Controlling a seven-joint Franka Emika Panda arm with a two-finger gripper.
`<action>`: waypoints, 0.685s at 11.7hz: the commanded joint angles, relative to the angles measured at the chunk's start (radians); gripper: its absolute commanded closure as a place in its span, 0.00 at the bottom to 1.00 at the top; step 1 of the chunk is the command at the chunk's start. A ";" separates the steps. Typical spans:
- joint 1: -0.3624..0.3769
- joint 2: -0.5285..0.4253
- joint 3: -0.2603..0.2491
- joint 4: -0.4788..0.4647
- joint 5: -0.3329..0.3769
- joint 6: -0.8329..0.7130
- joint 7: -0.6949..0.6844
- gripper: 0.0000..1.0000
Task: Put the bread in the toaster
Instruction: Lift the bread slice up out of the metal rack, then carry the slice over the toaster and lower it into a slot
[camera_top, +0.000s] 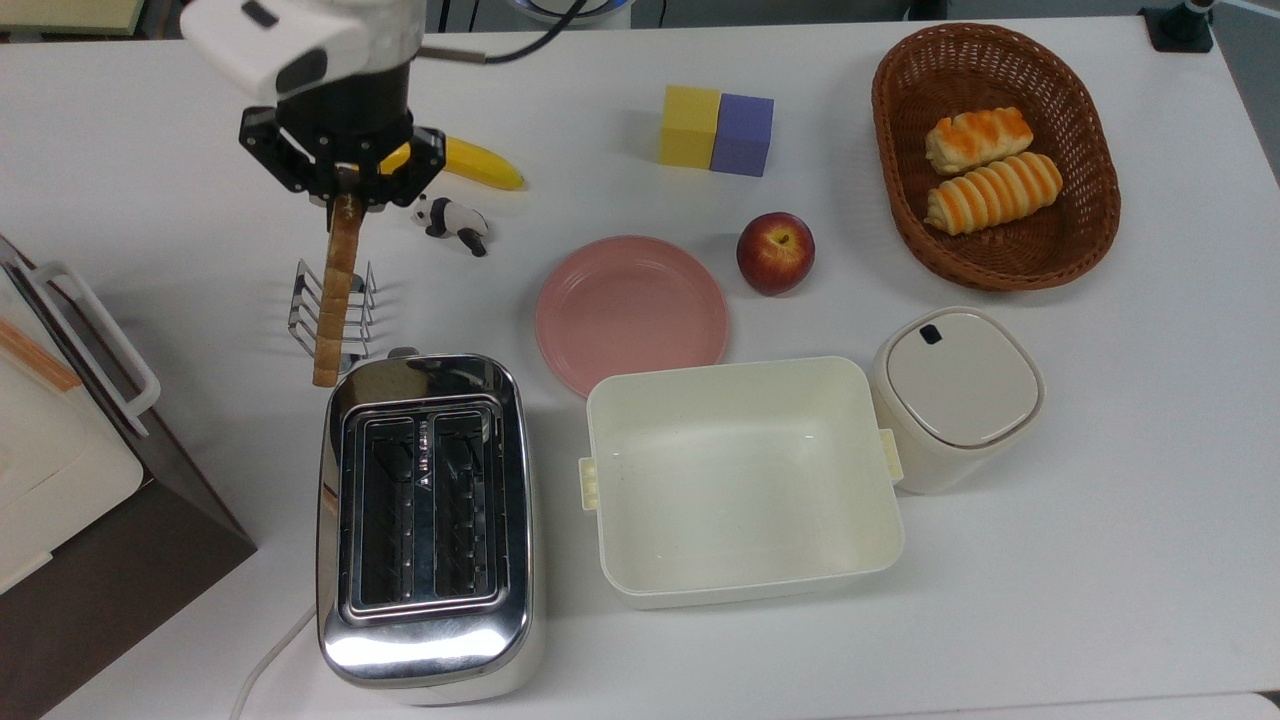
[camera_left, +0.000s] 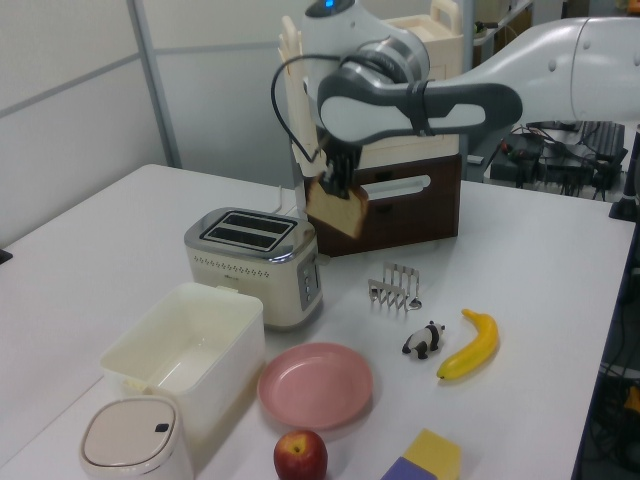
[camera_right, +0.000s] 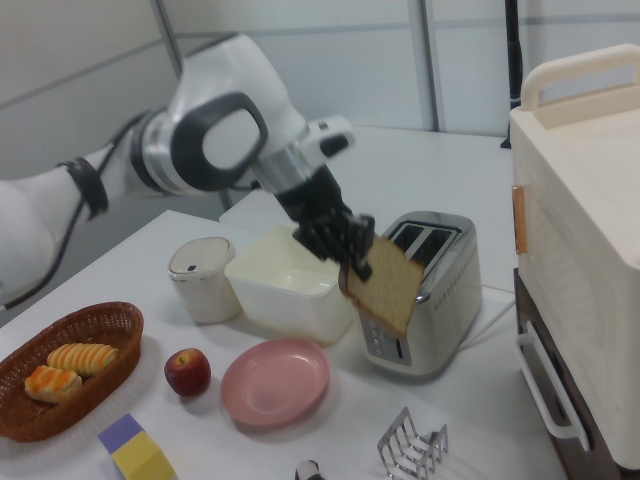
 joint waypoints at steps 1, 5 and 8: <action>0.001 -0.010 0.026 0.037 -0.004 0.128 0.006 1.00; 0.002 0.024 0.058 0.013 -0.010 0.352 0.002 1.00; 0.002 0.046 0.087 0.006 -0.012 0.390 0.002 1.00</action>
